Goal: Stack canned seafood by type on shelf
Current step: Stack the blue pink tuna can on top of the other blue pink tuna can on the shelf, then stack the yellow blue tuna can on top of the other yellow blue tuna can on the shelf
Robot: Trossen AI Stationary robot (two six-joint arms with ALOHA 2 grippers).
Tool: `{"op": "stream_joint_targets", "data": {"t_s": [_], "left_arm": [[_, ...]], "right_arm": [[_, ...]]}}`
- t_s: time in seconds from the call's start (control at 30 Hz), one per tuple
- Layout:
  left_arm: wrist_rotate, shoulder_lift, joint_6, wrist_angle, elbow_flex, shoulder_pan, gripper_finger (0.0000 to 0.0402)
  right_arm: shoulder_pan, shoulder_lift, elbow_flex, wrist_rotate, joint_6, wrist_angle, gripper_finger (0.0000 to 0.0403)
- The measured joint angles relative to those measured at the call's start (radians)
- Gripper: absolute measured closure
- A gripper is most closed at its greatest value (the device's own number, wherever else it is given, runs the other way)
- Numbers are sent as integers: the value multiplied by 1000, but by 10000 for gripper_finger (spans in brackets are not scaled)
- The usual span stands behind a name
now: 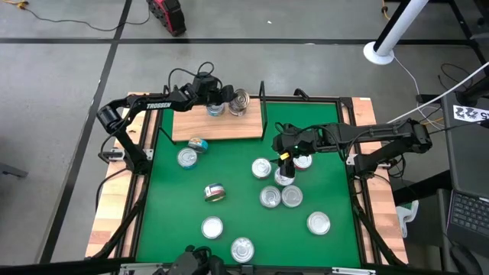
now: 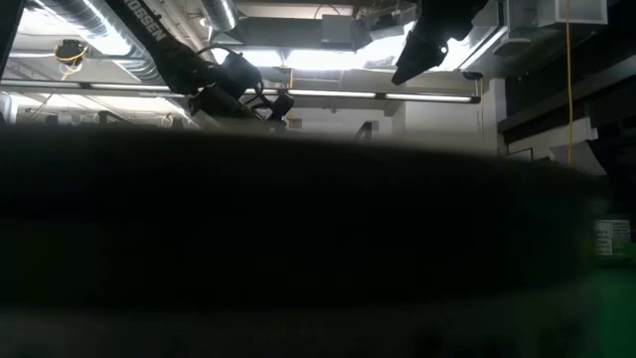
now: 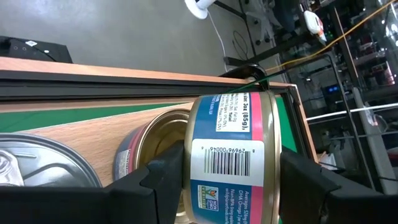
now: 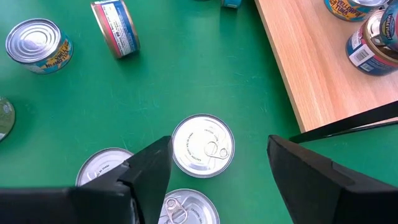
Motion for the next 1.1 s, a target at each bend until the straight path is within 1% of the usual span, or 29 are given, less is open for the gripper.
{"op": "stream_joint_targets", "data": {"t_s": [0.33,0.43,0.6,0.7,0.97,1.1], "left_arm": [[-8,0,11,1,0,-1,203],[-16,0,37,-7,-1,-1,188],[-31,7,37,-34,-7,-1,142],[-32,5,37,-26,-5,-1,124],[-29,-6,63,-11,-5,13,116],[1,-42,143,-8,-4,32,116]], "right_arm": [[0,0,0,-19,1,0,141],[0,0,0,-19,2,0,141],[0,0,0,-19,2,0,141],[0,0,0,-19,1,0,141],[0,0,0,-19,1,-4,141],[0,0,0,-19,1,-9,141]]}}
